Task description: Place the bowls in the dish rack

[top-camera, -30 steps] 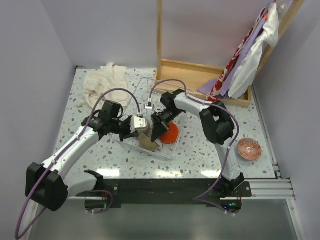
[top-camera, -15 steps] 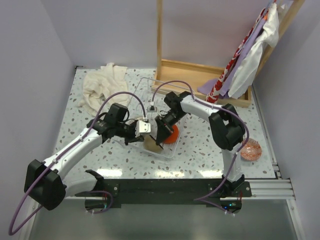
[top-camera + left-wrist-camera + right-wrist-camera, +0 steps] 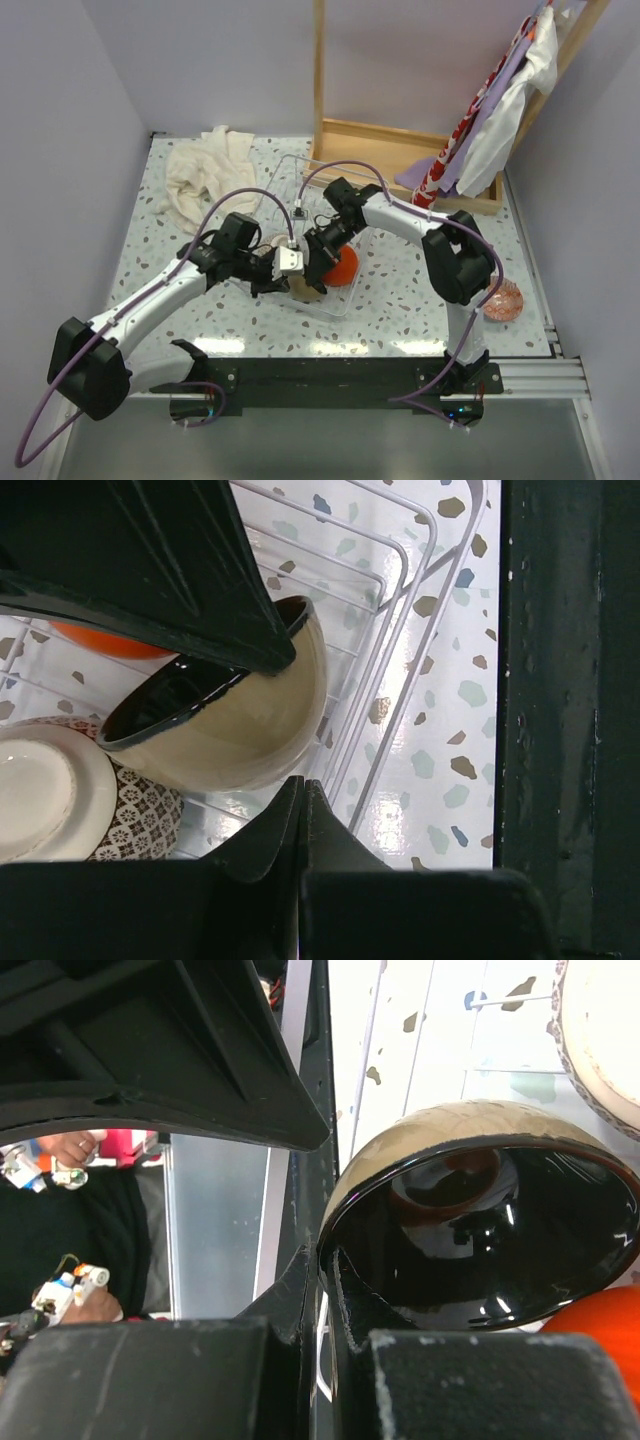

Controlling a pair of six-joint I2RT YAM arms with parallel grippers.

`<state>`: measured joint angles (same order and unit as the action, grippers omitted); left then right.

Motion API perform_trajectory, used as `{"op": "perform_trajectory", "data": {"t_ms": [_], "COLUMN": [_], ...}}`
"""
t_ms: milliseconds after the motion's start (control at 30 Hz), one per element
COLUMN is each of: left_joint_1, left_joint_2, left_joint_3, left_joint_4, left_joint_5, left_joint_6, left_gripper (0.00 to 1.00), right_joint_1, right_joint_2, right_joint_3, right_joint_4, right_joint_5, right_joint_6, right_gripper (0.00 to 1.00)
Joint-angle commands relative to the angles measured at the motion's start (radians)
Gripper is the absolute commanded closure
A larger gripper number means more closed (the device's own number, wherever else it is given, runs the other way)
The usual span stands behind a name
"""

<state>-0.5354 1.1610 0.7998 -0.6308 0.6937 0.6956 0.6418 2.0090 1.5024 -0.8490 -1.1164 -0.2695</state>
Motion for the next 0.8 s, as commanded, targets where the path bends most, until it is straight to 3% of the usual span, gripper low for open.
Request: {"op": "perform_trajectory", "data": {"t_ms": [0,300,600,767], "left_joint_1": [-0.011,-0.020,-0.024,-0.023], "left_joint_2": [-0.020,0.040,0.097,0.118], "left_joint_3": [-0.019,-0.040,0.058,0.073], "left_joint_4": [0.020,0.135,0.210,0.252], "left_joint_5": [0.033,0.006,-0.002,-0.002], "left_joint_6": [0.001,-0.036,-0.108,-0.137], "left_gripper": [1.00,1.00,1.00,1.00], "right_joint_1": [-0.005,-0.024,-0.047,-0.065], "right_joint_2": [-0.003,-0.003,-0.013,-0.033], "right_joint_3": [-0.022,0.028,0.050,0.036], "right_joint_4": [0.093,0.035,0.004,0.022], "right_joint_5": [0.219,0.247,0.283,0.349], "right_joint_6": [-0.005,-0.030,-0.031,-0.014], "right_gripper": [1.00,1.00,1.00,0.88]}}
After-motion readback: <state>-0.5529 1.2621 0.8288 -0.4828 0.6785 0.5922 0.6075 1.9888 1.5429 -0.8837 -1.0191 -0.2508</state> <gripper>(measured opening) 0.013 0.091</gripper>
